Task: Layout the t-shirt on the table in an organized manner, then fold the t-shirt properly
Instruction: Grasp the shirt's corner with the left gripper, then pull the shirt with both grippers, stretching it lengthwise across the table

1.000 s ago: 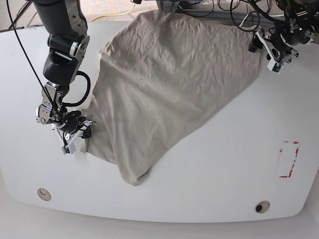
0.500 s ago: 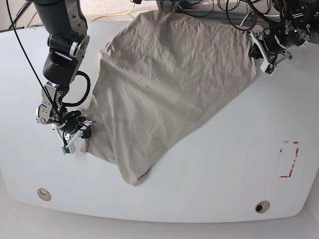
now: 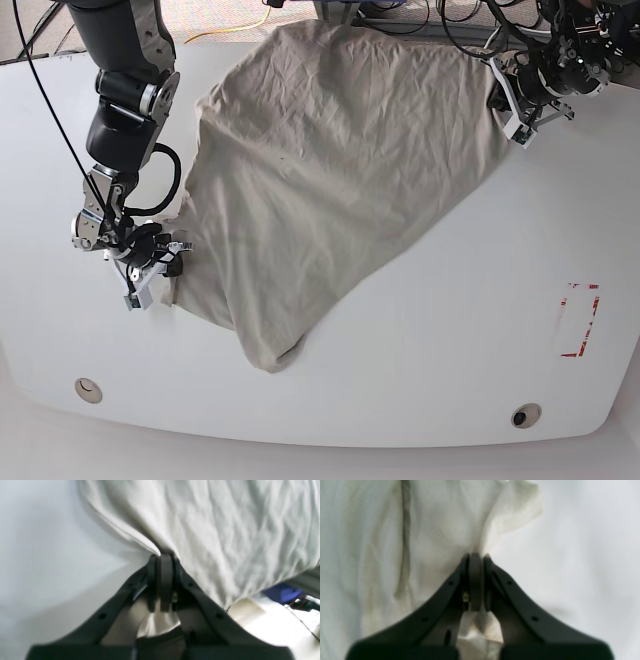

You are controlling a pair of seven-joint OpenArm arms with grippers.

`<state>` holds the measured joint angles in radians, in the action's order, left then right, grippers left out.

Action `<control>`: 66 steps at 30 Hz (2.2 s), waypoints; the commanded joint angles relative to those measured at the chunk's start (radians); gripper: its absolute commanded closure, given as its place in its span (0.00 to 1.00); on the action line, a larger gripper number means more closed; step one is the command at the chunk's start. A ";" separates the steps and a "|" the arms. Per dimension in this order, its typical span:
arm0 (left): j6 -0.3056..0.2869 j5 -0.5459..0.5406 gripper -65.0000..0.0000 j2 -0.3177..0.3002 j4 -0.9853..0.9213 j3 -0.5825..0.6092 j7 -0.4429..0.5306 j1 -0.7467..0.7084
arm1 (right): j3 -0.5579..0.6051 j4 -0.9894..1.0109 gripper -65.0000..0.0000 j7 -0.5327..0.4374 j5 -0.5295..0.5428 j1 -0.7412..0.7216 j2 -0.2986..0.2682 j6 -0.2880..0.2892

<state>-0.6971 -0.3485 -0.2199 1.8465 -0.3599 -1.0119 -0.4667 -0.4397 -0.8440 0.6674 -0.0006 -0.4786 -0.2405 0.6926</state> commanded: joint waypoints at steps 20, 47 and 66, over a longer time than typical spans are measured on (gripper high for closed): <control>-0.001 -0.010 1.00 -0.172 0.043 -0.011 -0.138 0.486 | 0.003 -0.400 1.00 0.196 -0.002 -0.044 0.028 0.006; -0.001 0.139 0.99 -0.168 -0.087 0.172 -0.187 0.931 | 0.005 -0.487 1.00 0.231 -0.008 -0.131 -0.016 0.006; -0.001 0.142 0.60 -0.217 -0.258 0.169 -0.060 0.928 | 0.003 -0.486 1.00 0.229 -0.003 -0.068 -0.016 0.006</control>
<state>-0.7013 -0.2089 -0.3931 1.5871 -0.1814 -1.1080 0.4324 -0.4351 -1.3090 0.9184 -0.0181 -0.5217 -0.2432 0.6998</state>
